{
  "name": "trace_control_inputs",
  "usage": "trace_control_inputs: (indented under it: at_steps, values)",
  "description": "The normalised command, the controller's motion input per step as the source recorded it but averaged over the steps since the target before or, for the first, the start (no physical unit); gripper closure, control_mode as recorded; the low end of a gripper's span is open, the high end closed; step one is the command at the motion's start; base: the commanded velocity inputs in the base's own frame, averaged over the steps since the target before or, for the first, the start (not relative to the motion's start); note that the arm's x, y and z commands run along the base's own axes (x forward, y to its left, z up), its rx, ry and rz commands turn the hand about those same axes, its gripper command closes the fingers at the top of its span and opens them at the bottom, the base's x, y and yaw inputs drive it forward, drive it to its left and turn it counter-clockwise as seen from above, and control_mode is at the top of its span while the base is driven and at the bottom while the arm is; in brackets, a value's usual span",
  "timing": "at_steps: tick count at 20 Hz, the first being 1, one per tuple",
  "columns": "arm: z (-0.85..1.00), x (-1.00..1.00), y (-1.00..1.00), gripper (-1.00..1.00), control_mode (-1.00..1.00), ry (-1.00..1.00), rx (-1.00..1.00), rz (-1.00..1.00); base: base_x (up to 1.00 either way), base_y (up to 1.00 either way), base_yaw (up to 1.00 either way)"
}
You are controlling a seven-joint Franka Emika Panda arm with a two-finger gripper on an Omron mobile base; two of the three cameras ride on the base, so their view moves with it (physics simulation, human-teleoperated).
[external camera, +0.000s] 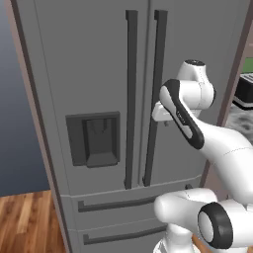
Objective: Navigate to the stove.
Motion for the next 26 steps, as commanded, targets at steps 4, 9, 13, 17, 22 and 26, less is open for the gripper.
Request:
trace_control_inputs:
  at_steps: [4,9,13,17,22,26]
  values:
    - [0.00,-0.30,0.00,-1.00,-1.00,0.00,0.00,0.00,0.00,0.00,0.00]
    - [0.00,-0.93,0.00,-1.00,-1.00,-0.03,0.00,0.00,0.00,0.00,0.00]
    - [0.00,-0.86,0.00,-1.00,-1.00,-0.06,0.00,0.00,0.00,0.00,0.00]
    - [0.00,-0.14,0.00,-1.00,-1.00,-0.03,0.00,0.00,0.00,0.00,0.00]
    - [0.00,0.00,0.00,-1.00,1.00,0.00,0.00,0.00,-0.18,0.00,0.00]
    - [0.00,0.00,0.00,-1.00,1.00,0.00,0.00,0.00,-1.00,0.00,0.00]
